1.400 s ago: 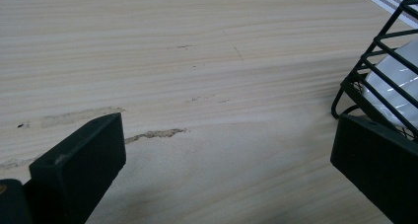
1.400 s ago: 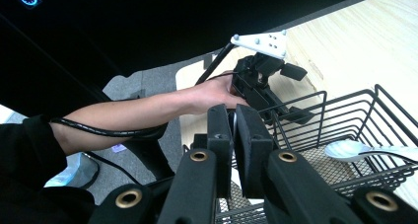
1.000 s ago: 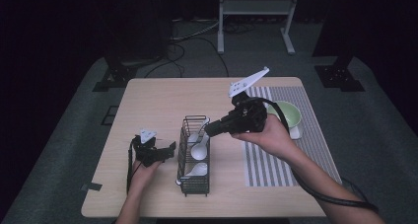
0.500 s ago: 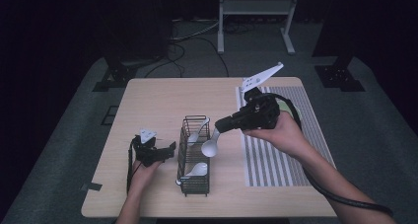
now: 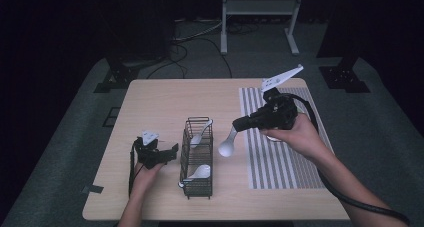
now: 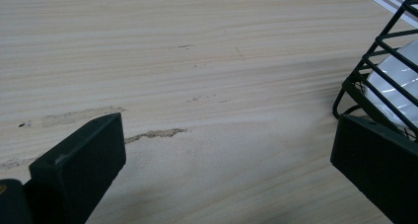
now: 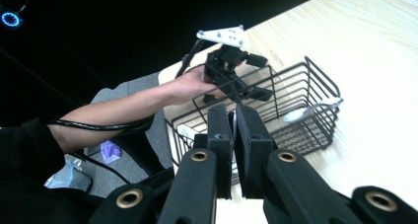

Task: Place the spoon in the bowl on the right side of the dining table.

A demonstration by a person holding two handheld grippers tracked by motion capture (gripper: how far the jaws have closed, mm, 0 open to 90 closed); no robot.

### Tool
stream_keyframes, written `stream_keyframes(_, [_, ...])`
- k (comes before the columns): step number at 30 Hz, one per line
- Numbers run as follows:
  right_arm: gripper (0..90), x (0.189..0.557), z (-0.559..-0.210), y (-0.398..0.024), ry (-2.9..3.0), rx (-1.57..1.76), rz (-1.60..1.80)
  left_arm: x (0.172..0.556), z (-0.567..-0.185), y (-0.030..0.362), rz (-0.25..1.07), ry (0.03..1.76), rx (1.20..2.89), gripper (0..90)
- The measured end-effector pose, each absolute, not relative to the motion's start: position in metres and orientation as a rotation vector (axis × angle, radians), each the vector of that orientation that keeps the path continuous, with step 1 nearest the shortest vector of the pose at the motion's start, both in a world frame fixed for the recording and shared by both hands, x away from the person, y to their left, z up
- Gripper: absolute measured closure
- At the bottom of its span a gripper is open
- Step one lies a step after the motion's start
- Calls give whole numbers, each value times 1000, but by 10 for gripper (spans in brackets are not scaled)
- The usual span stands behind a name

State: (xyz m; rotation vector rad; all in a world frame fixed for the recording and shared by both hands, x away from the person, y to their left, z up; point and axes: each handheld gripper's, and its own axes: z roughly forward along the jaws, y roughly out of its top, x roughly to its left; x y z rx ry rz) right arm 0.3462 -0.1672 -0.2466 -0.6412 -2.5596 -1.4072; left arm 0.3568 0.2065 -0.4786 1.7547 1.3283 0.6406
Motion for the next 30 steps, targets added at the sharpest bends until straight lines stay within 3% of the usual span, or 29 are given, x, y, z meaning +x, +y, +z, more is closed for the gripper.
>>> stream_keyframes(30, [855, 371, -279, -242, -2448, -933, -1430, 357, -479, 206, 640, 1335, 1749, 0])
